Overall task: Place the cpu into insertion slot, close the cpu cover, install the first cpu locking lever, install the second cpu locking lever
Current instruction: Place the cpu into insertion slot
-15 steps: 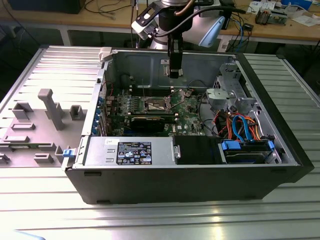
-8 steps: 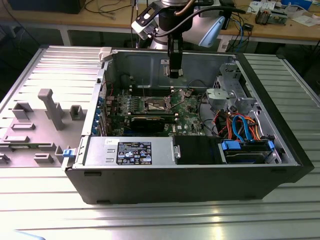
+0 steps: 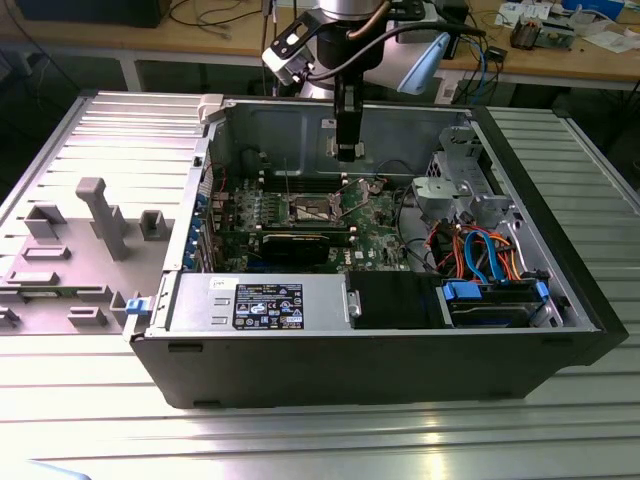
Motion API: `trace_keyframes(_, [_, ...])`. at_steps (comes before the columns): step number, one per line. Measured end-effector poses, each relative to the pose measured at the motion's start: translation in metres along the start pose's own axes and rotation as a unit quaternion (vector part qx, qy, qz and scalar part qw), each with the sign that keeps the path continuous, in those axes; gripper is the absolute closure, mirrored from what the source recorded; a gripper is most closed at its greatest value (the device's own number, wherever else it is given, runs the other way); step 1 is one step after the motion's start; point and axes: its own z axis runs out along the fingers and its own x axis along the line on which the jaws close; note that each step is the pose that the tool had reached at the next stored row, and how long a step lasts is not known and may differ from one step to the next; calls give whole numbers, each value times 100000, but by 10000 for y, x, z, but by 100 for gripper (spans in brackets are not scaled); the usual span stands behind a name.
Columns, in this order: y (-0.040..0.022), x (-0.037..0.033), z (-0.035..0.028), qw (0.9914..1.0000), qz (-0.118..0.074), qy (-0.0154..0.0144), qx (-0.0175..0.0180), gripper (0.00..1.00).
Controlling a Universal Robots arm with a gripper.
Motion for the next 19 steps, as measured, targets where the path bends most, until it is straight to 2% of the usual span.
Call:
trace_keyframes(8, [0,0,9,100000,-3,9,-4,46])
trace_keyframes(19, [-6,-1,72,100000,-5,8,-1,46])
